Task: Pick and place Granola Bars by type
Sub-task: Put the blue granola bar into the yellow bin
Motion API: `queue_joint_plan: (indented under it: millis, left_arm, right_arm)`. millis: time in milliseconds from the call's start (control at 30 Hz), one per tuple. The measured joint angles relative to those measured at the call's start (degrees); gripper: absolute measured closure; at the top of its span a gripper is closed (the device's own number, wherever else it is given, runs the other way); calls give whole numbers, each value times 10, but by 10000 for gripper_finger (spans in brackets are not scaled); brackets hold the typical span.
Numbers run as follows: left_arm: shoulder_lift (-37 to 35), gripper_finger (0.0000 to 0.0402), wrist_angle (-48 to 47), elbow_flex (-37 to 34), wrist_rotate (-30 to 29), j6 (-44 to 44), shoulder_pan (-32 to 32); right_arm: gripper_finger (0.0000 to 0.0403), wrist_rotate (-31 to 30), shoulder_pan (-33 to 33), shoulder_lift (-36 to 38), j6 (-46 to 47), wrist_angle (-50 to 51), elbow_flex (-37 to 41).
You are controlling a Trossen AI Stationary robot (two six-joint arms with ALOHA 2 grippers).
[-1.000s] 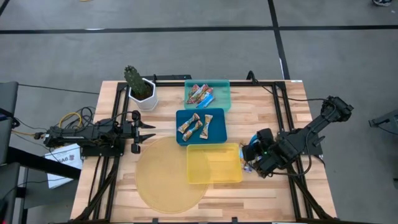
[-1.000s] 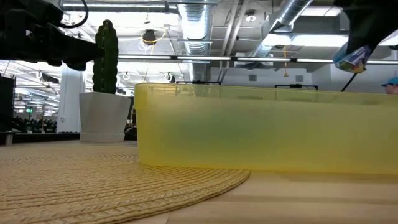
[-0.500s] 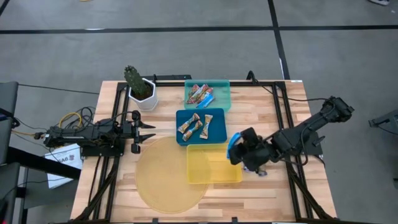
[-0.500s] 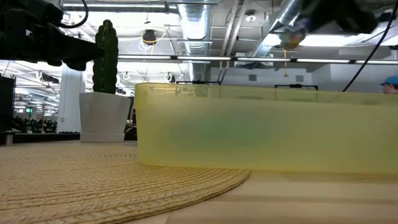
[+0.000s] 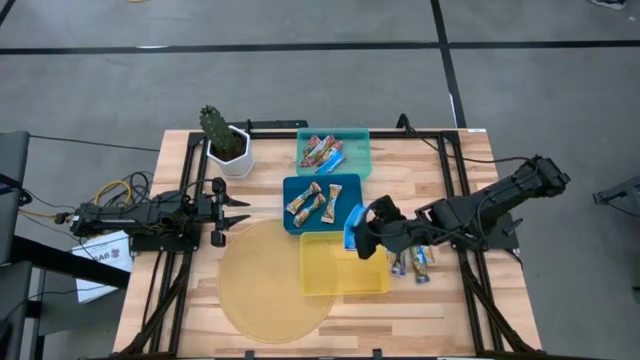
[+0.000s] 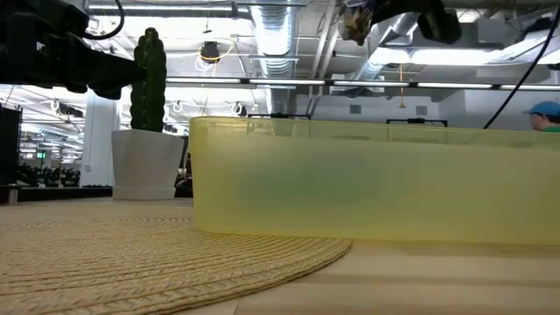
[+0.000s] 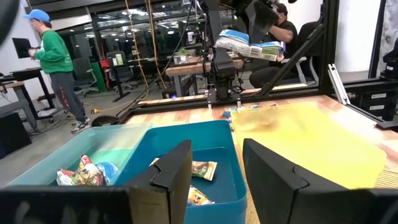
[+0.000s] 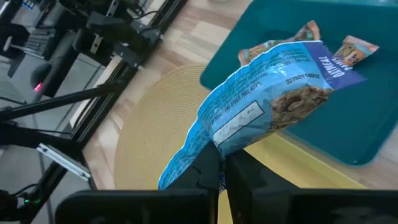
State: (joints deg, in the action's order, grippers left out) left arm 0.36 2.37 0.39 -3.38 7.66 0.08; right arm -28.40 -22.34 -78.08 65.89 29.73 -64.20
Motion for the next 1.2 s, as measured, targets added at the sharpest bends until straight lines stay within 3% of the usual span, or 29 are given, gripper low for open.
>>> queue_joint_plan:
  millis: [333,667,1000,1200]
  left_arm:
    - [0,264,0,0,0,2,0]
    - [0,264,0,0,0,3,0]
    - [0,264,0,0,0,-4,0]
    - [0,264,0,0,0,-2,0]
  right_arm:
    - [402,62,34,-33,2,-25,1]
    - [401,130,39,-124,-10,-15,-75]
    - [401,149,35,-204,-2,71,-153]
    - [401,159,34,-216,1,69,-164]
